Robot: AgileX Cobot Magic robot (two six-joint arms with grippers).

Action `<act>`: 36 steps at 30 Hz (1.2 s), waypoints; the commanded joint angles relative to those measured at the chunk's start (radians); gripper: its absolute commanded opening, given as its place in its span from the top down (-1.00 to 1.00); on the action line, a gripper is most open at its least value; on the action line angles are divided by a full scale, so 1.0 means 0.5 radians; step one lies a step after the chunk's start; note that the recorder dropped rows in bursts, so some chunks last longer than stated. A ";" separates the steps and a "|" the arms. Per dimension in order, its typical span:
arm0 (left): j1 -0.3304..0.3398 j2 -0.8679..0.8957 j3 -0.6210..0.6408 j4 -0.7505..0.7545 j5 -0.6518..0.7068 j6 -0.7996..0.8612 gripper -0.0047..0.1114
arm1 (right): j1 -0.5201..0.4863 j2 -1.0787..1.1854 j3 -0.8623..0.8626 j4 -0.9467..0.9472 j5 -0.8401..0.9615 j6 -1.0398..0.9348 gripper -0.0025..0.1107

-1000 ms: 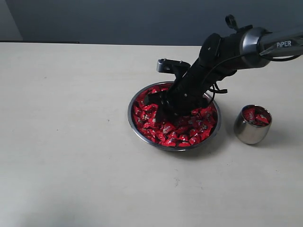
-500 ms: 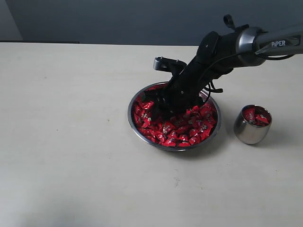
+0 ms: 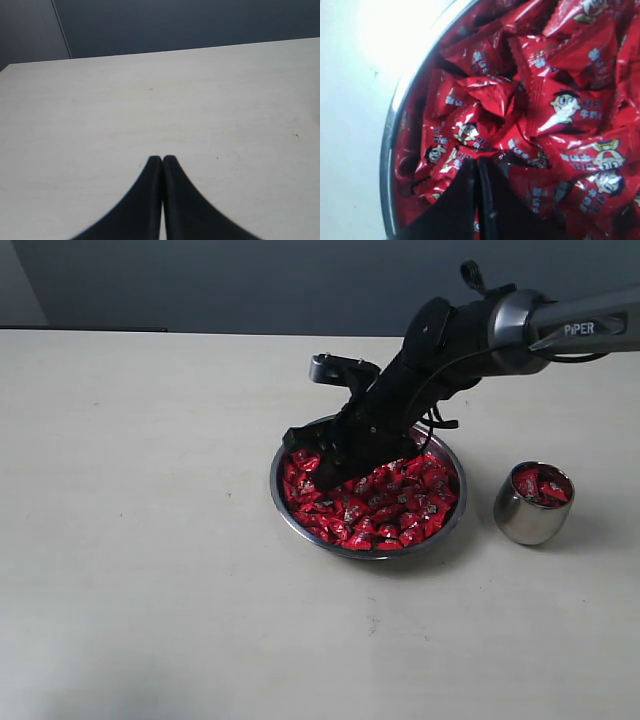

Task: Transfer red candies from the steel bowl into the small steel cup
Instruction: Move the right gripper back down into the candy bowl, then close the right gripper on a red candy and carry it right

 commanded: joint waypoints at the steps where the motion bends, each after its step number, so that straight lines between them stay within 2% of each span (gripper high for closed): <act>1: -0.010 -0.010 0.004 0.004 -0.019 -0.004 0.91 | 0.007 -0.003 -0.021 -0.017 -0.003 -0.014 0.97; 9: -0.010 -0.010 0.004 0.004 -0.019 -0.004 0.91 | 0.007 -0.144 -0.020 -0.121 0.001 -0.014 0.97; 18: -0.010 -0.010 0.004 0.004 -0.019 -0.004 0.91 | -0.001 -0.437 -0.020 -0.823 -0.010 0.472 0.97; 24: -0.010 -0.010 0.004 0.004 -0.019 -0.004 0.91 | -0.022 -0.584 -0.016 -1.149 0.049 0.717 0.97; 30: -0.010 -0.010 0.004 0.004 -0.019 -0.004 0.91 | -0.193 -0.782 0.110 -1.191 0.118 0.740 0.97; 36: -0.010 -0.010 0.004 0.004 -0.019 -0.004 0.91 | -0.391 -1.152 0.486 -1.195 -0.026 0.740 0.97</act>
